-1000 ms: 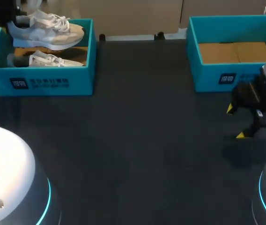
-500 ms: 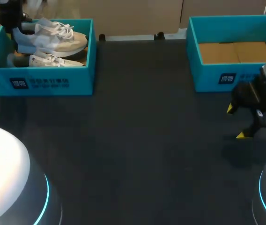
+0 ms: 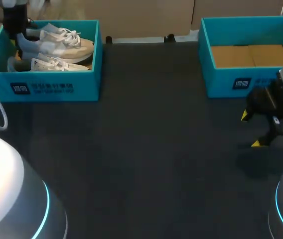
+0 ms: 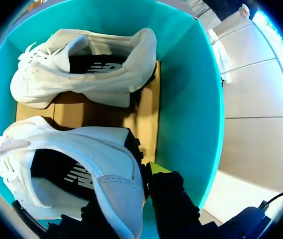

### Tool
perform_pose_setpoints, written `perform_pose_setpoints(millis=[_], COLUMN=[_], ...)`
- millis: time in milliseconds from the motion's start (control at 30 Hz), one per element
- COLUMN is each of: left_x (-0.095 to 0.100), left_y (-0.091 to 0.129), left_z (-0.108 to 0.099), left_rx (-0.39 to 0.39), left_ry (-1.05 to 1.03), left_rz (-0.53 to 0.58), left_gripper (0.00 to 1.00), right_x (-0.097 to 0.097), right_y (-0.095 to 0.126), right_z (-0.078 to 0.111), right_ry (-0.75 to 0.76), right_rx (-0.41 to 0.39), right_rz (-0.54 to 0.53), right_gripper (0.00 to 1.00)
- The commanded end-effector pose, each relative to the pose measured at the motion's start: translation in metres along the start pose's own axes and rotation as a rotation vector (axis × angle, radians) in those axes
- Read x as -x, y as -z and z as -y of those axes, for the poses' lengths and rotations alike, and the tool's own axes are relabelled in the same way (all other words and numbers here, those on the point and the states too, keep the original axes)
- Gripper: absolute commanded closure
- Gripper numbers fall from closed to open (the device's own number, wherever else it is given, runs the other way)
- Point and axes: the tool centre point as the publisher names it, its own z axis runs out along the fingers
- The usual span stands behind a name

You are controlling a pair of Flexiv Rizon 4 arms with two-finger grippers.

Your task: Take the shoe out of the shoebox, open the shoe tongue, remove and reinsert the insole, then place the shoe into the shoebox

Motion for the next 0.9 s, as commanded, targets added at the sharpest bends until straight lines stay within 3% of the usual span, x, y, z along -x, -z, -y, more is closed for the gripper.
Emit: perform_pose_setpoints(millis=[33, 467, 900], left_x=[0.002, 0.005, 0.007], left_y=[-0.009, -0.028, -0.031], left_z=[-0.011, -0.015, -0.007], left_rx=[-0.027, -0.061, -0.075], left_ry=[-0.007, -0.029, -0.054], left_rz=[-0.001, 0.006, 0.064], left_gripper=[1.0, 1.0, 1.0], right_x=[-0.001, -0.001, -0.001], right_y=[0.0, 0.0, 0.0], right_z=[0.0, 0.0, 0.0], right_ry=[0.001, 0.001, 0.001], right_rx=[-0.002, -0.002, -0.002], right_rz=[0.002, 0.002, 0.002], right_gripper=[0.0, 0.0, 0.0])
